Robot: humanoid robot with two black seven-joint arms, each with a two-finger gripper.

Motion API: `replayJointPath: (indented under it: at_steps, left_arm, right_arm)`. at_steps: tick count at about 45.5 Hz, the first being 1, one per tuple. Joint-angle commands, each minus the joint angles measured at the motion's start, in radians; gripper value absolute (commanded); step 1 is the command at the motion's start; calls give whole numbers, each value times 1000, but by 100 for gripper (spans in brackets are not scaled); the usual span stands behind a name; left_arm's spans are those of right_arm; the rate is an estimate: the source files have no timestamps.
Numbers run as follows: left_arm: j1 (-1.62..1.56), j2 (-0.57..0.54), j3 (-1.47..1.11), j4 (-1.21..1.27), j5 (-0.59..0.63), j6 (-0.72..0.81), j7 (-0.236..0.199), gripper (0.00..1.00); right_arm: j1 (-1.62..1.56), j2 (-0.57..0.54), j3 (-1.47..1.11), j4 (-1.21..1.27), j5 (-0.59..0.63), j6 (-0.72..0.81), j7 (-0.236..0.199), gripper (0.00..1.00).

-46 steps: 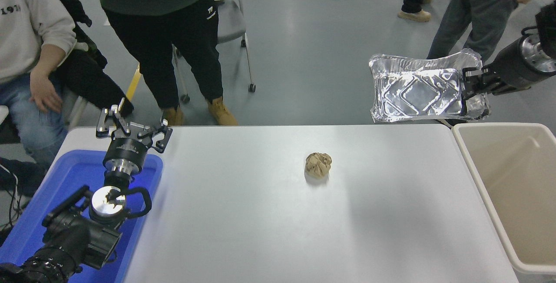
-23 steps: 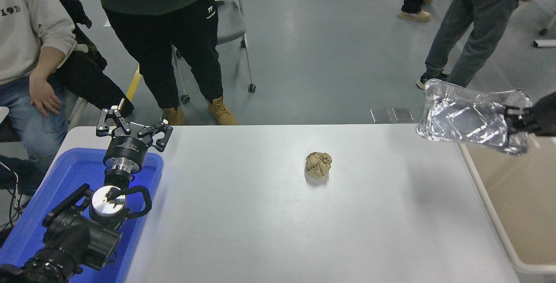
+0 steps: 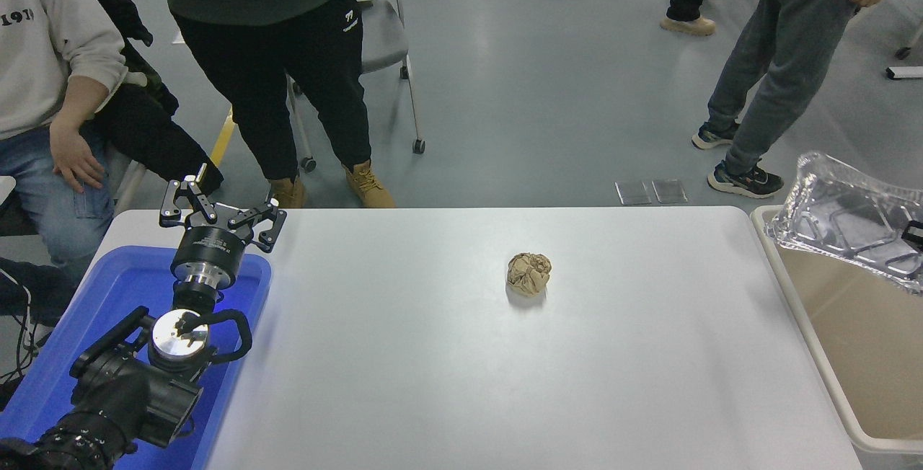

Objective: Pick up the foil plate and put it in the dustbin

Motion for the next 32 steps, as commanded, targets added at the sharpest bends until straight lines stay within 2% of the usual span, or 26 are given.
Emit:
replayJointPath:
  at_steps: [1, 13, 32]
  left_arm:
    - [1, 0, 0, 0, 0, 1, 0, 99]
    - [0, 0, 0, 0, 0, 1, 0, 99]
    - [0, 0, 0, 0, 0, 0, 0, 99]
  right_arm:
    - [-104, -1, 76, -77, 21, -88, -66, 0]
    - [-193, 7, 133, -97, 21, -198, -93, 0]
    - [-314, 71, 225, -128, 23, -258, -93, 0]
